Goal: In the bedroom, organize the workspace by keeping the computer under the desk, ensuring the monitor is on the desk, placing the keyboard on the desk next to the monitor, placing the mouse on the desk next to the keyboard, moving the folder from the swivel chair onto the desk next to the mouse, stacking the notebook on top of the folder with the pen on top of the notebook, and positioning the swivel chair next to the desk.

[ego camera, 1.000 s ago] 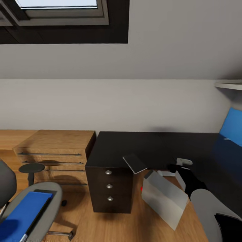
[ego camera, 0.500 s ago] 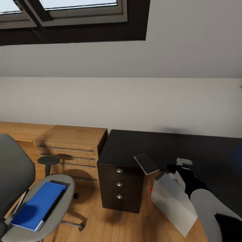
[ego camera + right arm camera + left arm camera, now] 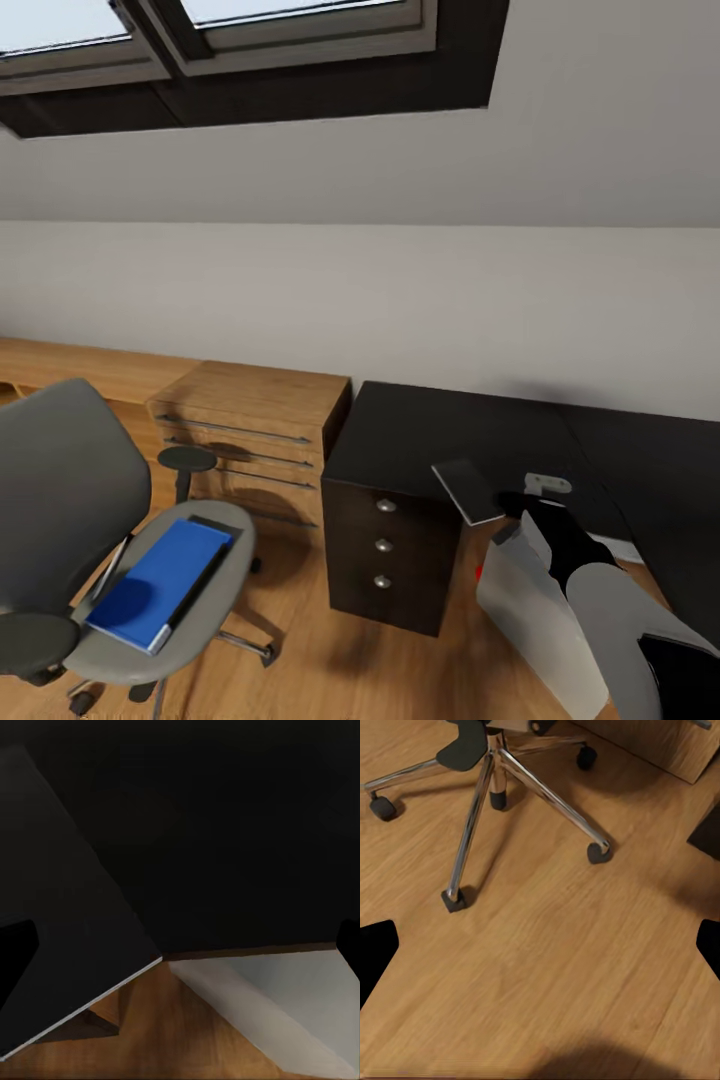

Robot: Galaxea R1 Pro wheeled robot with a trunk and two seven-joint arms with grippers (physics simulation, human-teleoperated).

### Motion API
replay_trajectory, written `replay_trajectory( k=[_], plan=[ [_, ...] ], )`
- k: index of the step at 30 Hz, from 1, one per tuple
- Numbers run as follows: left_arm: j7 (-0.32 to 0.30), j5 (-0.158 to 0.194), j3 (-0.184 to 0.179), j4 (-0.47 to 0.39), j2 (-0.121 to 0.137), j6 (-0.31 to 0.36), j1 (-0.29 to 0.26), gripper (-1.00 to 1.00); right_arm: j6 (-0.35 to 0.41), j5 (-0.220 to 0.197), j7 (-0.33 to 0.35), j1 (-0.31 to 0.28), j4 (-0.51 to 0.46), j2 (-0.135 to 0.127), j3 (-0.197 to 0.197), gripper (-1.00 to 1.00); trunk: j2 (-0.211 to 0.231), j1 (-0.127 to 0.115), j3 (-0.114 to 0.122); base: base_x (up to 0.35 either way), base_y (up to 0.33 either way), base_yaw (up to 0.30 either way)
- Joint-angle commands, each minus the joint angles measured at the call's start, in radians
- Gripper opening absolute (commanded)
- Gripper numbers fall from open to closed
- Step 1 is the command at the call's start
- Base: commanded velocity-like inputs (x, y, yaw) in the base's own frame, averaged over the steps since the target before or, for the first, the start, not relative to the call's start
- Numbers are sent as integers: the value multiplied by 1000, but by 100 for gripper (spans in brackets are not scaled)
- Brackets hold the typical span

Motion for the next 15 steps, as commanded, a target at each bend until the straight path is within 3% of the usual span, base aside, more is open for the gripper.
replay_trajectory(
  k=[1, 15],
  plan=[
    [-4, 0, 5, 1, 0, -2, -1, 100, 6, 2, -1, 0, -2, 0, -2, 100, -1, 0, -2, 0, 0, 228],
    [-3, 0, 6, 1, 0, -3, -1, 100, 6, 2, 0, 0, 0, 1, -2, 100, -1, 0, -16, 0, 0, 228]
  ],
)
